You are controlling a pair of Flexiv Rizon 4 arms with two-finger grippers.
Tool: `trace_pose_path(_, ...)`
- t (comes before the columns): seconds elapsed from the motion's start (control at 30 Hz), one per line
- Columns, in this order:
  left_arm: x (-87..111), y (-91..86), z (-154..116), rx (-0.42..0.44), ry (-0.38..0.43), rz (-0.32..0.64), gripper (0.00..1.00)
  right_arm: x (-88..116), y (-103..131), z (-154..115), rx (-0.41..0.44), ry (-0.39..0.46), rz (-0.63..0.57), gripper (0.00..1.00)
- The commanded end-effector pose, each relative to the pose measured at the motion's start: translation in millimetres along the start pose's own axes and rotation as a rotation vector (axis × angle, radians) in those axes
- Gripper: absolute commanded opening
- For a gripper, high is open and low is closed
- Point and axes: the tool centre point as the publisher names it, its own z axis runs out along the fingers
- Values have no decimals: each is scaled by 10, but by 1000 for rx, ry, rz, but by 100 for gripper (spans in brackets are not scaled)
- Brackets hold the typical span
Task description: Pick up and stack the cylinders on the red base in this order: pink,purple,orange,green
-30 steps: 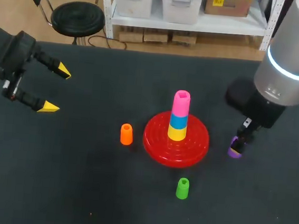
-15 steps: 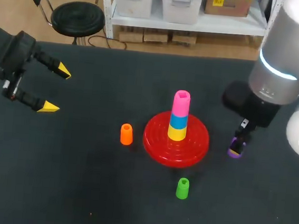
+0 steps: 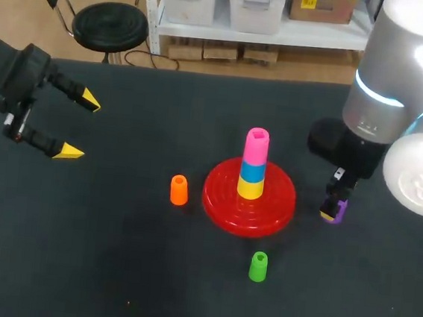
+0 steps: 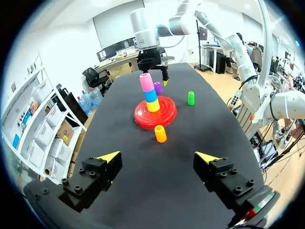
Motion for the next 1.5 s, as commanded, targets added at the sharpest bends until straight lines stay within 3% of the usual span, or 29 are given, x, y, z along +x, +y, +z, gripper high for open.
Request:
trace_pose_path(0.03,14,-10,-3,-3,-4,4,100,-9,-15,15,-3,-3,2,100)
trace_pose_path(0.23,14,-10,-3,-3,-4,4,100,-31,-20,24,-4,4,3,100)
trace_pose_path(0.27,14,-10,-3,-3,-4,4,100,-33,-21,25,-4,5,2,49)
trace_pose_path(0.3,14,-10,-3,-3,-4,4,100,-35,-22,26,-3,5,3,30)
trace_pose_path(0.33,14,-10,-3,-3,-4,4,100,-37,-22,26,-3,6,3,0)
trace_pose_path(1.07,14,-10,-3,-3,-4,4,100,-81,-2,-13,-10,4,-5,0)
trace_pose_path(1.27,14,-10,-3,-3,-4,4,100,-82,-17,-362,34,-4,-18,0)
trace_pose_path(1.5,14,-10,-3,-3,-4,4,100,-217,-65,-1059,107,-35,-64,0)
